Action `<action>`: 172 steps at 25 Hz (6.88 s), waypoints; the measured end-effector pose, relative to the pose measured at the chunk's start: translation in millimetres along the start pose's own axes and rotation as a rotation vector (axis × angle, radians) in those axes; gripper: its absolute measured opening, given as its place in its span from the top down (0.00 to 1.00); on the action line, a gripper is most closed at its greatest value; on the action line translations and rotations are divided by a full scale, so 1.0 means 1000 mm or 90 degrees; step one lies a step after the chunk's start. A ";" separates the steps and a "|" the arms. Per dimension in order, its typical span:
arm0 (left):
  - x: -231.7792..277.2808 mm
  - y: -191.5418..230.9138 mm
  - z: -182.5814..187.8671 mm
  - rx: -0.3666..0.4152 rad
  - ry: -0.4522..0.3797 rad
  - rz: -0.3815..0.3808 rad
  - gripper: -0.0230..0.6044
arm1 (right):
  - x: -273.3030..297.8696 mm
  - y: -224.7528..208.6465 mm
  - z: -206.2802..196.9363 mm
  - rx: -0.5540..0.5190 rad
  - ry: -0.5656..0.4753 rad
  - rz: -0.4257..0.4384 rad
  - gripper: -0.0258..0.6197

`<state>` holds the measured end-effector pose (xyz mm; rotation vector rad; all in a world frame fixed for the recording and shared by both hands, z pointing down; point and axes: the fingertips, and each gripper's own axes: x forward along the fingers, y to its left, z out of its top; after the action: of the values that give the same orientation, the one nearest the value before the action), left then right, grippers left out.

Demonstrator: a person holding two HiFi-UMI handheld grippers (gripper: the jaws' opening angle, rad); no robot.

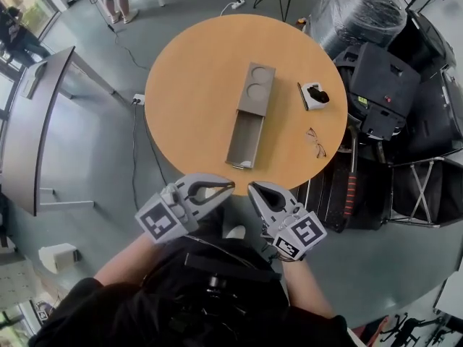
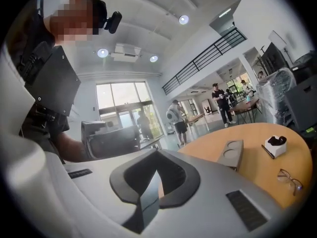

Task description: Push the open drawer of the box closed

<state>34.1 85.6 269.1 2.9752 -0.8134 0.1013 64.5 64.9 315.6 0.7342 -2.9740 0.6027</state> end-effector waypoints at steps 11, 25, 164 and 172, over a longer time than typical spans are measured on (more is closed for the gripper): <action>0.028 0.076 -0.091 -0.043 0.005 -0.020 0.92 | 0.070 -0.086 -0.104 0.124 0.066 -0.022 0.95; 0.061 0.132 -0.205 -0.080 0.031 0.020 0.92 | 0.119 -0.151 -0.239 0.236 0.150 -0.032 0.95; 0.083 0.256 -0.174 -0.089 0.052 0.015 0.92 | 0.210 -0.227 -0.033 0.091 -0.008 -0.004 0.95; 0.064 0.143 -0.076 -0.094 0.016 0.014 0.92 | 0.099 -0.125 0.044 -0.035 -0.044 0.053 0.95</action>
<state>12.7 -64.4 354.8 2.8225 -0.8134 0.0760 35.9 -97.6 330.9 0.6437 -3.0845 0.5079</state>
